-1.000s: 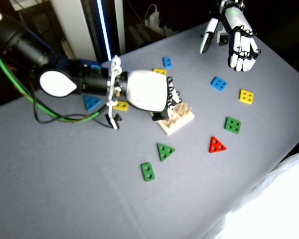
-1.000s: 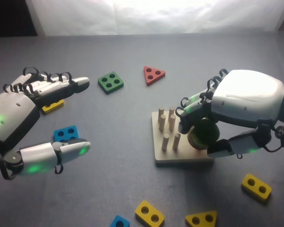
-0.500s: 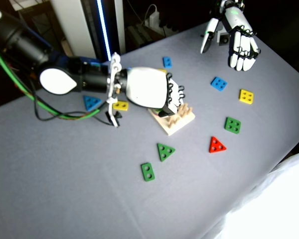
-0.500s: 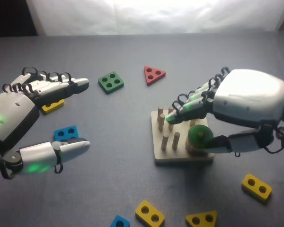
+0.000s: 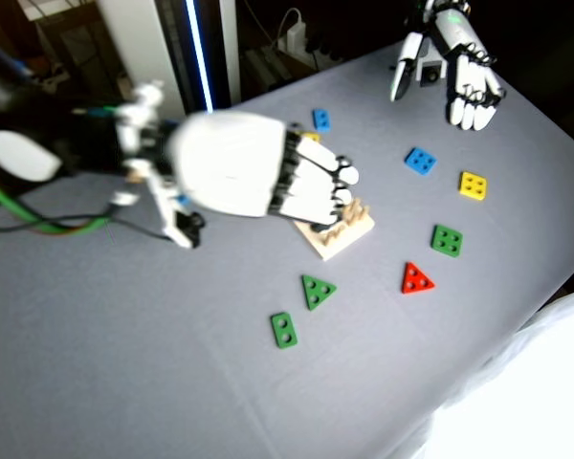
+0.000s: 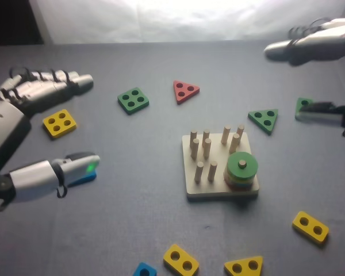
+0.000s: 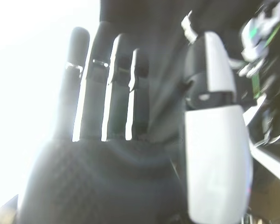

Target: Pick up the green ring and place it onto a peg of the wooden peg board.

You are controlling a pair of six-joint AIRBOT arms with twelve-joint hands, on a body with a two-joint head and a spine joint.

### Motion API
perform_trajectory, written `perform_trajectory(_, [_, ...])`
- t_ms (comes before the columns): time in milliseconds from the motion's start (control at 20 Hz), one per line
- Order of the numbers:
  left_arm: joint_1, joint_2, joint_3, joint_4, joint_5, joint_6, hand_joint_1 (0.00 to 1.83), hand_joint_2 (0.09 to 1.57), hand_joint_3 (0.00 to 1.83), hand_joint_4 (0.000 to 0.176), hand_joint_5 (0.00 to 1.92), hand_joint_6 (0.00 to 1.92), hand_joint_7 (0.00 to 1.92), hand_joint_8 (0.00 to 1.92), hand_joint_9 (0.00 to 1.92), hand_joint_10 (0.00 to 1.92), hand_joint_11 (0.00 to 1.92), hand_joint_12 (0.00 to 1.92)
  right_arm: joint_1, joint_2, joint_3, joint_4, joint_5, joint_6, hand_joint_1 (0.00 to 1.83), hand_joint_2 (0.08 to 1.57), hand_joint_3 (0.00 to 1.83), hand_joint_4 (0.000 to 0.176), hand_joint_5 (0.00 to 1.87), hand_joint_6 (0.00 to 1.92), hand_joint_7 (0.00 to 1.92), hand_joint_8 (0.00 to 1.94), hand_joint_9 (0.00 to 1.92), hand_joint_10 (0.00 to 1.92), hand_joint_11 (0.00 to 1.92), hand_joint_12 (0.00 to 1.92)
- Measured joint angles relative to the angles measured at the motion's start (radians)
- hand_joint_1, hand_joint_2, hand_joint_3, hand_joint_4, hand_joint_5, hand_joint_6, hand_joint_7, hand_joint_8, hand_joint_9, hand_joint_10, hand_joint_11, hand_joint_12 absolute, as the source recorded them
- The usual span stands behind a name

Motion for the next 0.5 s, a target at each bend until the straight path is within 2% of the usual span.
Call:
perform_trajectory(50, [0.002, 0.0, -0.001, -0.005, -0.035, -0.014, 0.8, 1.06, 0.0, 0.052, 0.36, 0.0, 0.29, 0.0, 0.22, 0.01, 0.0, 0.59, -0.028, 0.004, -0.013, 0.033, 0.072, -0.002, 1.04, 1.07, 0.0, 0.0, 0.63, 0.0, 0.75, 0.0, 0.89, 0.04, 0.56, 0.66])
perform_trajectory(100, [0.004, 0.0, -0.001, -0.008, -0.067, -0.031, 0.82, 1.09, 0.0, 0.06, 0.33, 0.0, 0.28, 0.0, 0.26, 0.01, 0.0, 0.83, -0.042, 0.006, -0.021, 0.053, 0.127, -0.003, 1.0, 1.09, 0.0, 0.0, 0.64, 0.0, 0.77, 0.0, 0.92, 0.02, 0.55, 0.71])
perform_trajectory(150, [0.004, 0.0, -0.001, -0.004, -0.102, -0.047, 0.77, 1.09, 0.0, 0.105, 0.29, 0.0, 0.27, 0.0, 0.26, 0.0, 0.0, 0.93, -0.047, 0.008, -0.028, 0.077, 0.197, -0.006, 0.93, 1.11, 0.01, 0.009, 0.61, 0.0, 0.77, 0.0, 0.92, 0.01, 0.55, 0.73])
perform_trajectory(200, [0.004, 0.001, -0.001, -0.003, -0.117, -0.051, 0.77, 1.09, 0.0, 0.105, 0.29, 0.0, 0.27, 0.0, 0.26, 0.0, 0.0, 0.93, -0.047, 0.011, -0.031, 0.089, 0.225, -0.01, 0.93, 1.11, 0.01, 0.009, 0.61, 0.0, 0.77, 0.0, 0.92, 0.01, 0.55, 0.73])
perform_trajectory(250, [0.004, 0.002, -0.001, 0.0, -0.136, -0.055, 0.82, 1.07, 0.0, 0.11, 0.24, 0.0, 0.25, 0.0, 0.24, 0.0, 0.0, 0.88, -0.047, 0.018, -0.041, 0.104, 0.273, -0.031, 0.85, 1.18, 0.0, 0.0, 0.57, 0.0, 0.77, 0.0, 0.9, 0.0, 0.6, 0.69])
perform_trajectory(300, [0.004, 0.002, -0.001, 0.0, -0.153, -0.069, 0.78, 1.07, 0.0, 0.024, 0.19, 0.0, 0.26, 0.0, 0.29, 0.02, 0.0, 1.07, -0.057, 0.032, -0.058, 0.112, 0.325, -0.062, 0.7, 1.22, 0.0, 0.0, 0.49, 0.0, 0.79, 0.0, 0.95, 0.0, 0.85, 0.43])
perform_trajectory(350, [0.003, 0.002, -0.001, -0.001, -0.163, -0.081, 0.72, 1.08, 0.0, 0.0, 0.19, 0.0, 0.33, 0.02, 0.38, 0.05, 0.0, 1.27, -0.065, 0.041, -0.074, 0.117, 0.362, -0.085, 0.67, 1.27, 0.0, 0.0, 0.46, 0.0, 0.71, 0.0, 0.82, 0.0, 0.68, 0.39])
perform_trajectory(400, [-0.006, 0.002, 0.002, 0.008, -0.161, -0.087, 0.62, 1.12, 0.01, 0.0, 0.15, 0.0, 0.35, 0.02, 0.4, 0.06, 0.0, 1.28, -0.076, 0.05, -0.09, 0.121, 0.398, -0.107, 0.48, 1.4, 0.01, 0.0, 0.46, 0.0, 0.5, 0.0, 0.6, 0.0, 0.36, 0.53])
perform_trajectory(450, [-0.022, 0.002, 0.01, 0.031, -0.162, -0.091, 0.34, 1.25, 0.05, 0.037, 0.13, 0.0, 0.34, 0.01, 0.41, 0.06, 0.0, 1.18, -0.079, 0.065, -0.117, 0.117, 0.417, -0.122, 0.09, 1.36, 0.0, 0.072, 0.13, 0.0, 0.1, 0.0, 0.12, 0.0, 0.07, 0.1])
perform_trajectory(500, [-0.035, 0.002, 0.017, 0.05, -0.164, -0.105, 0.07, 1.38, 0.04, 0.04, 0.29, 0.05, 0.29, 0.0, 0.4, 0.05, 0.0, 1.14, -0.077, 0.067, -0.128, 0.101, 0.428, -0.15, 0.21, 1.41, 0.0, 0.058, 0.08, 0.01, 0.02, 0.0, 0.02, 0.0, 0.07, 0.05])
